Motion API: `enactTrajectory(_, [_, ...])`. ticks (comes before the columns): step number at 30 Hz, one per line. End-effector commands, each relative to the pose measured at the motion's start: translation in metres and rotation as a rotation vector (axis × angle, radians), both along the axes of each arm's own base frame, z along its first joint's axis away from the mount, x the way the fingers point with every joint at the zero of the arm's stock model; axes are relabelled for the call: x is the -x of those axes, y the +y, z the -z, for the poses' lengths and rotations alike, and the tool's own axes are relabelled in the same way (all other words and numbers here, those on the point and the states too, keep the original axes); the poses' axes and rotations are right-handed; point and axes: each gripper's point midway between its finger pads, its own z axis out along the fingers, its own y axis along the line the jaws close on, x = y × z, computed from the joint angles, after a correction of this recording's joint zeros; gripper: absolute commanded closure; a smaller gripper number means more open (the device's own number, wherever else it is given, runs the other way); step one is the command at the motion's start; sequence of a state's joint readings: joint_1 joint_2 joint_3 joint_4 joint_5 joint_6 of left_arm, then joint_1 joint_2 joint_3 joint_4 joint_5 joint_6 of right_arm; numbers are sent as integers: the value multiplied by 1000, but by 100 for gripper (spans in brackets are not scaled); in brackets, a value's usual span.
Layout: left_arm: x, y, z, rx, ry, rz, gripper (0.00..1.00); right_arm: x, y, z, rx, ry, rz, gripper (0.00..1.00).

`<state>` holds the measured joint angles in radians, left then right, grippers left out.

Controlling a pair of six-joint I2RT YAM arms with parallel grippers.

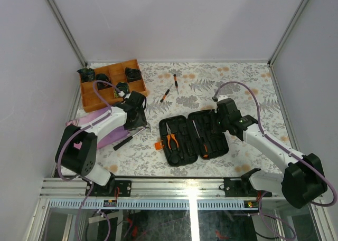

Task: Sort the tools into containers
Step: Move the storage box to the center of the board, then pick up the hammer at the center of the board.

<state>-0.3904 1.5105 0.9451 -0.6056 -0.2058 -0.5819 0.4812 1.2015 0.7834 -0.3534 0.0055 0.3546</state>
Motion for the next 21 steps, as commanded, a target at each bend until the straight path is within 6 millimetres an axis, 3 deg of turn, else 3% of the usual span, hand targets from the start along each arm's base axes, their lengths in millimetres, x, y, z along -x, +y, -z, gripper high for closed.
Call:
enactTrajectory(1, [-6,2,3,-31,36,30,41,9,8,1,-61,7,-36,71])
enactTrajectory(11, [-8,-6,25,-39,104,78,41,13,15,2,-92,21,-64,70])
enactTrajectory(21, [8,-17,48,-73,175,124,49,16,23,8,-133,50,-71,70])
